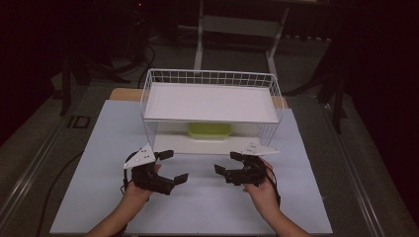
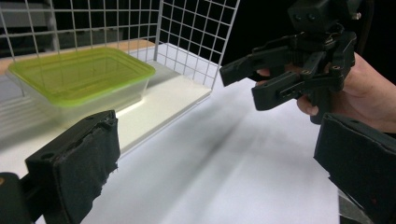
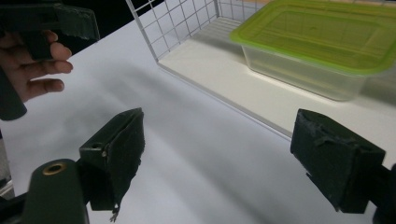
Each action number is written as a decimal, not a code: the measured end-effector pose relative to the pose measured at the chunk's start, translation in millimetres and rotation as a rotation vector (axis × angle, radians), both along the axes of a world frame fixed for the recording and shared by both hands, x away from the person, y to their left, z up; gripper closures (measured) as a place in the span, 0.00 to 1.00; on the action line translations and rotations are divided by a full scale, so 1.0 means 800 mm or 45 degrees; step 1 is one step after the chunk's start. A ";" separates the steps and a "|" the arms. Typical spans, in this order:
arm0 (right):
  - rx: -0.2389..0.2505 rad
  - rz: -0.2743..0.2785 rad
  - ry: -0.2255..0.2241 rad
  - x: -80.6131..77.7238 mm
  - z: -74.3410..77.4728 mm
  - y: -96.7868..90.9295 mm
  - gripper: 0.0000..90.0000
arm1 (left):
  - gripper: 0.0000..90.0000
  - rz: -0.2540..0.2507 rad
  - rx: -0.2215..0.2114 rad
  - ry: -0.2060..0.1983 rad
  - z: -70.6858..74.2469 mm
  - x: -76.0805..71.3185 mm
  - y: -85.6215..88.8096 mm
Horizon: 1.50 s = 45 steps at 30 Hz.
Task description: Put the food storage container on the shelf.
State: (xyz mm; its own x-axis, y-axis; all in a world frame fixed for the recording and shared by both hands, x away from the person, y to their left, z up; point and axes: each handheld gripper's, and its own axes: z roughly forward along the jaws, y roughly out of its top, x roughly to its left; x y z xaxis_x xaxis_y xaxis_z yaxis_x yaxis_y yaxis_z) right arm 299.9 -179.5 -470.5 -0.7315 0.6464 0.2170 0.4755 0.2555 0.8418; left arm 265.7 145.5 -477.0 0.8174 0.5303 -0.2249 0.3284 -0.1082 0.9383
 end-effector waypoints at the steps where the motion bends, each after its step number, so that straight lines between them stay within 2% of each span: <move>1: 0.009 0.009 0.004 -0.002 0.000 -0.003 0.19 | 0.01 -0.003 0.001 0.002 0.000 -0.002 0.001; 5: 0.023 0.020 0.015 -0.011 0.000 -0.015 0.19 | 0.01 -0.016 0.001 0.009 -0.001 -0.011 0.004; 14: 0.012 0.004 -0.025 -0.032 -0.004 -0.039 0.19 | 0.01 -0.026 0.015 -0.005 -0.002 -0.030 0.016; 20: 0.018 0.018 -0.022 -0.046 -0.004 -0.054 0.19 | 0.01 -0.027 0.029 0.001 -0.007 -0.039 0.023; 30: -0.031 0.046 -0.074 -0.063 0.004 -0.077 0.20 | 0.01 -0.005 0.035 0.003 -0.011 -0.051 0.034; 38: -0.058 0.111 -0.105 -0.067 -0.004 -0.086 0.20 | 0.01 0.011 0.052 -0.006 -0.015 -0.058 0.041; 45: -0.061 0.095 -0.104 -0.066 -0.017 -0.096 0.20 | 0.01 0.010 0.046 -0.004 -0.023 -0.057 0.040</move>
